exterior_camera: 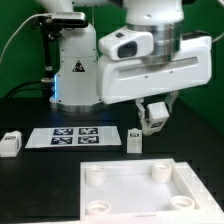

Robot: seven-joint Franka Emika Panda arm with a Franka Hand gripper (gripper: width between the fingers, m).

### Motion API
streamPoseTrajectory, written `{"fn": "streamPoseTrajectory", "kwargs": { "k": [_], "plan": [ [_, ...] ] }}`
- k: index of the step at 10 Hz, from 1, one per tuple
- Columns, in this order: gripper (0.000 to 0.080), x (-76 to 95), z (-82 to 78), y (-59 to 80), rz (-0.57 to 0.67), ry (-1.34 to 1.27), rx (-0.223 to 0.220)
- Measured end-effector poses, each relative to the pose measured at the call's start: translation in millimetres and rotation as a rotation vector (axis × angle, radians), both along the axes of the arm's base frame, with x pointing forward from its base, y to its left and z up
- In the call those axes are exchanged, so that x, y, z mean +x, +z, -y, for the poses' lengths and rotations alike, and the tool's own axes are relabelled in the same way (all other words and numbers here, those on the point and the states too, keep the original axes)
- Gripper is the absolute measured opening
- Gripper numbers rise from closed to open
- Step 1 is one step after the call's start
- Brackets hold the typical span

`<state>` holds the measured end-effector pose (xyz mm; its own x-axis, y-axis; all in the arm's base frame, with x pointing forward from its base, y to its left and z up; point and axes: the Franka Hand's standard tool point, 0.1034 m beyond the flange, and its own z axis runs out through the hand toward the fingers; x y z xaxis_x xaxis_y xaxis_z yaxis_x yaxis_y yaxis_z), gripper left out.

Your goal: Assemble one leg

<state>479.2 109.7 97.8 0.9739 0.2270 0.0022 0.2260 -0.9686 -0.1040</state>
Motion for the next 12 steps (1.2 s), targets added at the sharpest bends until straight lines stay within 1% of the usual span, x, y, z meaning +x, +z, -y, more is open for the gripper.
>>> {"fn": "streamPoseTrajectory", "kwargs": {
  "k": [1,2,3,4,5,7,8,9,11,12],
  "plan": [
    [0.0294,11.5,3.7,5.2,0.070,-0.007,0.004],
    [0.0294,24.8,2.5,16.1,0.140,-0.010,0.009],
    [0.0294,36.7,1.2,23.6,0.237,-0.007,0.016],
    [0.0294,35.8,-2.0,23.9,0.186,0.002,0.015],
    [0.0294,41.4,-3.0,26.5,0.192,0.001,0.018],
    [0.0294,38.8,-2.6,24.2,0.186,0.002,0.017],
    [0.0294,42.4,-1.6,23.7,0.186,0.009,0.017],
    [0.0294,58.9,0.2,23.8,0.194,0.016,0.022],
    [0.0294,101.5,-2.8,25.6,0.205,0.031,0.040],
    [0.0294,113.8,-4.2,26.3,0.209,0.043,0.045]
  ]
}}
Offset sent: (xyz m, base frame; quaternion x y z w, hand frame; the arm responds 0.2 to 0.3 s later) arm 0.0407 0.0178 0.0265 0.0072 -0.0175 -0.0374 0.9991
